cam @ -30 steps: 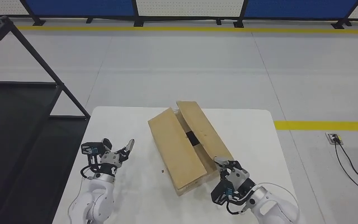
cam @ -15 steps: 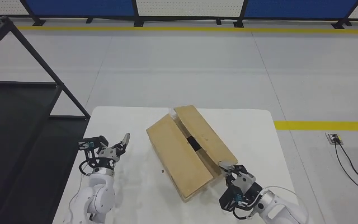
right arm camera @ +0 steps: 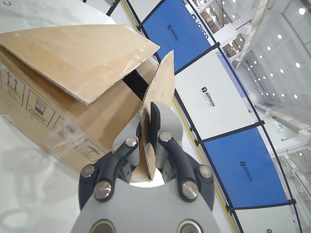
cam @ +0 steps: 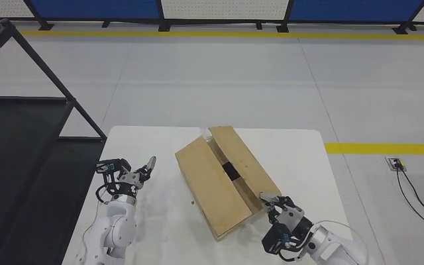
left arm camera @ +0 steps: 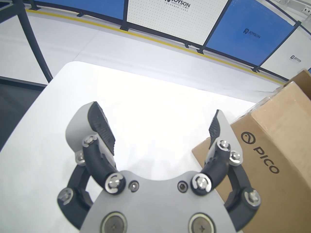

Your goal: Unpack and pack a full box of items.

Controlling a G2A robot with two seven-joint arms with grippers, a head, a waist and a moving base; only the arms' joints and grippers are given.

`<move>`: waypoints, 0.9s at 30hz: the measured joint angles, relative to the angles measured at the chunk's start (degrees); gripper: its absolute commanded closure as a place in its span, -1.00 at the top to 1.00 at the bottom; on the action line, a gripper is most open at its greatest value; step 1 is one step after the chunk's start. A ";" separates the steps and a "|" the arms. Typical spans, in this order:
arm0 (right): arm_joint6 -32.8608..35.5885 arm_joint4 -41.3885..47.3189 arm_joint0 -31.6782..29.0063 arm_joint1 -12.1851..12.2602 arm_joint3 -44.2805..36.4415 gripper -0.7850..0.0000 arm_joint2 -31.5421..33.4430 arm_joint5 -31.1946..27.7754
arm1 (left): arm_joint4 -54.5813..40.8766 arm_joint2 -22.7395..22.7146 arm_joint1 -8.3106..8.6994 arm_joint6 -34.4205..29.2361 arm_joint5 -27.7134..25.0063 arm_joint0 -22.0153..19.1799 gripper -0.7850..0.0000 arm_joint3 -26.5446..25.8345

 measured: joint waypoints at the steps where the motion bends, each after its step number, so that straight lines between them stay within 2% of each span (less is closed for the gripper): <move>1: -0.11 0.01 -0.12 0.07 -0.20 -0.05 0.08 0.05 | 0.00 0.00 0.00 0.00 0.00 0.00 1.00 0.00; 4: -0.37 0.17 -0.62 0.32 -0.87 -0.01 0.42 0.17 | 0.00 0.00 0.00 0.03 0.00 0.01 1.00 -0.01; 5: -0.44 0.21 -0.85 0.42 -1.19 0.33 0.58 0.19 | 0.03 -0.01 0.00 0.07 -0.08 0.08 1.00 -0.14; 6: -0.54 0.21 -1.06 0.50 -1.44 0.83 0.71 0.23 | 0.14 -0.03 0.01 0.09 -0.28 0.14 1.00 -0.36; 7: -0.77 0.11 -1.39 0.62 -1.81 1.00 0.89 0.25 | 0.38 -0.14 0.03 0.07 -0.47 0.06 1.00 -0.61; 15: -2.97 -1.05 -4.96 1.46 -3.75 1.00 2.77 1.17 | 3.76 0.79 -0.05 -1.71 -0.61 -4.50 1.00 2.50; 23: -4.77 -0.68 -10.96 2.24 -5.48 1.00 6.74 3.46 | 7.13 3.55 -0.17 -5.11 -5.40 -9.55 1.00 6.54; 27: -4.39 -1.11 -12.09 2.42 -6.03 1.00 7.48 3.19 | 6.13 3.75 -0.23 -8.47 -5.63 -10.58 1.00 7.51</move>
